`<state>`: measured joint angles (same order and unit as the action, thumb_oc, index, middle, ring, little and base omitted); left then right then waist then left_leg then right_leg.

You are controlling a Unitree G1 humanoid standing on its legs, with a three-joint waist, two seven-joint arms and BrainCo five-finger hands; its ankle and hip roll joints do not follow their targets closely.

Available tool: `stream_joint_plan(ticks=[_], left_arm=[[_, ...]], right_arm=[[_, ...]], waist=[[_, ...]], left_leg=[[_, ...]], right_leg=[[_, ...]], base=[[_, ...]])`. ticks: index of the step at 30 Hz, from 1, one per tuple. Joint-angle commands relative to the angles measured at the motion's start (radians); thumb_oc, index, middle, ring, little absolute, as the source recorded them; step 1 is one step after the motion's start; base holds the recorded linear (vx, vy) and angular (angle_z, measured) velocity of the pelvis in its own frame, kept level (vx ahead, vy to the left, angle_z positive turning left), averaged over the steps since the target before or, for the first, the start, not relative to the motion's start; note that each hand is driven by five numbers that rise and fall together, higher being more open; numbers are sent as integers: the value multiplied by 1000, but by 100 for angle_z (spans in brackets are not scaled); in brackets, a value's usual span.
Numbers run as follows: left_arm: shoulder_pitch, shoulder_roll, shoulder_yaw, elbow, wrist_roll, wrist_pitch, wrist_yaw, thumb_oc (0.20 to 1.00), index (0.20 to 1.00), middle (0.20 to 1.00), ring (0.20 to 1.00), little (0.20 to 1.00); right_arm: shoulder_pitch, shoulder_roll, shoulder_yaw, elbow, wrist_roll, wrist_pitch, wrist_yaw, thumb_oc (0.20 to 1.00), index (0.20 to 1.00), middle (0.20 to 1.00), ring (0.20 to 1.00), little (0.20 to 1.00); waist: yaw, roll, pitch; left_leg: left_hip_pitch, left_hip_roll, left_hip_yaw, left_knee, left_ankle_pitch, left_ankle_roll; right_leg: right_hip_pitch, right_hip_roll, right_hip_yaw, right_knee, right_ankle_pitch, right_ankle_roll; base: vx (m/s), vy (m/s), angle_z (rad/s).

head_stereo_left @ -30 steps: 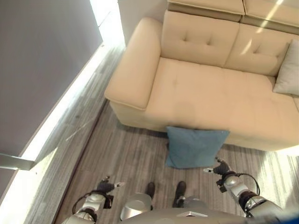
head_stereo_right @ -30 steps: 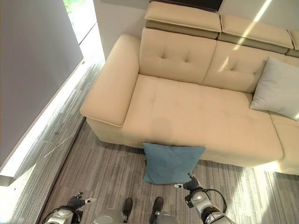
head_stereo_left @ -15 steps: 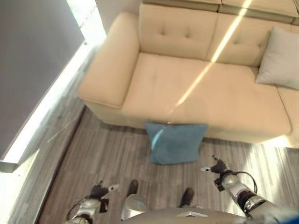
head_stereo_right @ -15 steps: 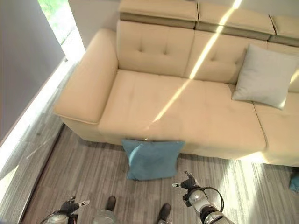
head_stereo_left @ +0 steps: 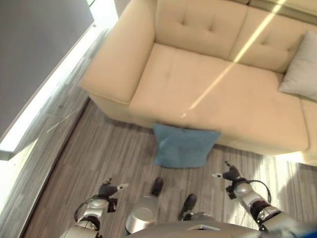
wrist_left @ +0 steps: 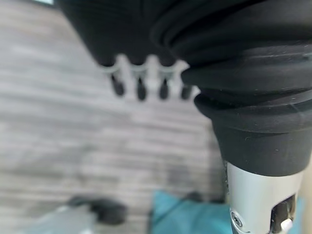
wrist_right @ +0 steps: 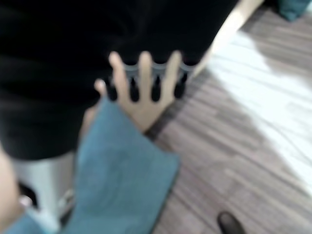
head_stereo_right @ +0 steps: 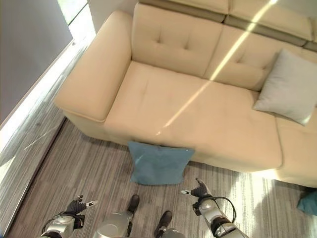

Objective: Pick up all the scattered cushions and arrange them neatly on the sofa.

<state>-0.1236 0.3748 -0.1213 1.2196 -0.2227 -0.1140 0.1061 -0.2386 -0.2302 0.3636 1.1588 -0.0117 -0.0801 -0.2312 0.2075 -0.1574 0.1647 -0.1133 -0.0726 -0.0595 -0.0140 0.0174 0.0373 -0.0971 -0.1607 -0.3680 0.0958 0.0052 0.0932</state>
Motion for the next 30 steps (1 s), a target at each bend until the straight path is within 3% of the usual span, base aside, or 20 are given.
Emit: stream_joint_plan(ticks=[1,4,5,8,14,20,23,25,28,30], left_arm=[[-15,0,-9,22,-1,-11,-4,1000,1000,1000,1000,1000],[-12,-5,-5,21,-10,-20,6,1000,1000,1000,1000,1000],[-15,-4,-1,31,-19,-23,17,1000,1000,1000,1000,1000],[-19,-18,1,21,-24,-32,33,1000,1000,1000,1000,1000],[-49,-35,-11,-20,-51,-50,62,1000,1000,1000,1000,1000],[-91,-48,-41,-77,-93,-67,85,1000,1000,1000,1000,1000],[-125,-52,-44,-132,-161,-95,126,1000,1000,1000,1000,1000],[-189,-52,-60,-138,-198,-117,172,1000,1000,1000,1000,1000],[-295,-24,-95,-167,-228,-135,215,1000,1000,1000,1000,1000],[-421,-2,-119,-146,-240,-137,260,1000,1000,1000,1000,1000]], right_arm=[[-20,-41,8,-47,37,-5,-4,1000,1000,1000,1000,1000],[-22,-41,11,-53,36,-8,-7,1000,1000,1000,1000,1000],[-13,-51,3,-44,35,-1,-10,1000,1000,1000,1000,1000],[-16,-55,6,-51,27,-4,-19,1000,1000,1000,1000,1000],[-5,-84,-5,-82,40,-19,-40,1000,1000,1000,1000,1000],[-21,-110,-24,-88,54,-25,-71,1000,1000,1000,1000,1000],[-84,-129,-38,-97,54,-27,-130,1000,1000,1000,1000,1000],[-166,-150,-33,-115,45,-28,-206,1000,1000,1000,1000,1000],[-288,-184,-36,-139,75,-40,-289,1000,1000,1000,1000,1000],[-420,-197,-47,-162,101,-53,-381,1000,1000,1000,1000,1000]], waist=[[11,45,24],[11,59,21],[-1,50,24],[-5,48,18],[-22,62,17],[-30,85,51],[-34,104,96],[-48,118,133],[-85,130,185],[-116,124,223]], left_leg=[[-4,18,-87,77,-97,-5],[22,36,-94,58,-106,-15],[29,30,-99,62,-116,-21],[50,38,-112,29,-106,-30],[34,67,-166,-51,-48,-77],[-24,71,-196,-61,-18,-99],[-93,72,-188,-58,5,-99],[-159,96,-160,-62,10,-117],[-277,111,-128,-31,20,-131],[-405,118,-102,27,20,-130]], right_leg=[[-50,-3,89,168,17,75],[-56,-31,92,50,35,65],[-49,-39,134,-43,46,66],[-54,-28,118,-49,74,79],[-36,-2,56,-87,44,63],[-67,3,-2,-67,18,50],[-163,5,8,-21,18,45],[-252,19,29,7,1,43],[-383,24,45,26,12,44],[-538,19,66,85,23,49]], base=[[154,65,-19],[211,-74,8],[186,-78,13],[184,-121,14],[71,-144,60],[-58,-79,28],[-172,-56,-1],[-200,-83,-22],[-194,3,-58],[-199,70,-38]])
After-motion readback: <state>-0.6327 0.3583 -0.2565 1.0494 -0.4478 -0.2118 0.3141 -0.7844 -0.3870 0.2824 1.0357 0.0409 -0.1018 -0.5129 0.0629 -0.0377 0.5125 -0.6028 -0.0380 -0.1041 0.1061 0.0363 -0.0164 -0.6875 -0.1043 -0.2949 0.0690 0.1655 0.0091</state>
